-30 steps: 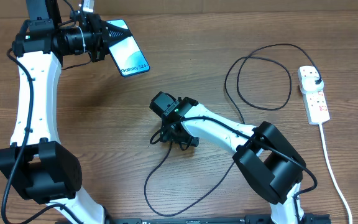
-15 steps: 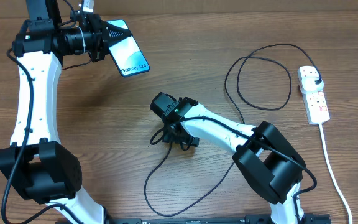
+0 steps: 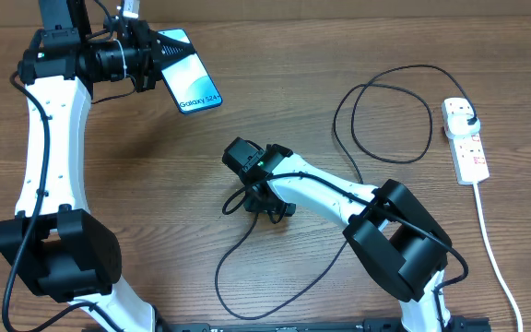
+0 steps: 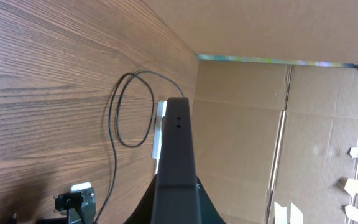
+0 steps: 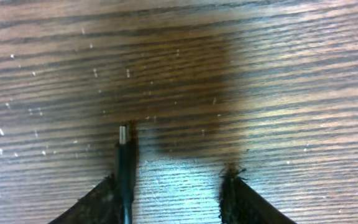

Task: Plug charger to phone and switch on socket
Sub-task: 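Close the right gripper on the black cable connector, then lift the connector with the right gripper up toward the phone's bottom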

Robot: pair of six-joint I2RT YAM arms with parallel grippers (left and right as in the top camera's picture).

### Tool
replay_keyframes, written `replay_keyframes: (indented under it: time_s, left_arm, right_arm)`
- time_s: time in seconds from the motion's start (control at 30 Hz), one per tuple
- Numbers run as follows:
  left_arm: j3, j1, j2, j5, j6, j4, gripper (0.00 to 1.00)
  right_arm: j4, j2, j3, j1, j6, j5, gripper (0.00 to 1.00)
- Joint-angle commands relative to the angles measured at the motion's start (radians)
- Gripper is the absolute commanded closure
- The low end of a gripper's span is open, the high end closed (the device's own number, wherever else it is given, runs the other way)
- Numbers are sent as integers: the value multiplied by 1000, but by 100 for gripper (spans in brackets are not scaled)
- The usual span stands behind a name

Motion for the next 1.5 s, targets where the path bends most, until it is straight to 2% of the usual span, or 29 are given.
replay_keyframes:
  time_s: [0.0,0.17,0.37,0.43,0.8,0.83,1.13,1.33,1.47]
  left_arm:
    - [16,2,-15,38,-7,4,96]
    - [16,2,-15,38,-7,4,96]
    - [16,2,-15,38,-7,4,96]
    - [16,2,-15,38,-7,4,96]
    - [16,2,-15,38,-7,3,96]
    - [16,2,-15,38,-7,3,96]
    - [16,2,-15,40,-8,-4,95]
    - [16,2,-15,66,-7,-3,96]
    - [16,2,-15,77,-7,-3,96]
  right_arm:
    - [7,46,2,5,3,10,53]
    - [13,46,2,5,3,10,68]
    - [21,46,2,5,3,10,73]
    - [21,46,2,4,3,10,79]
    - [26,46,2,2,3,11,91]
    - [26,46,3,2,3,11,96]
    - [9,46,3,-39,3,-5,96]
    - [-25,43,5,-98,2,-80,96]
    - [-26,33,8,-176,-31,-214,96]
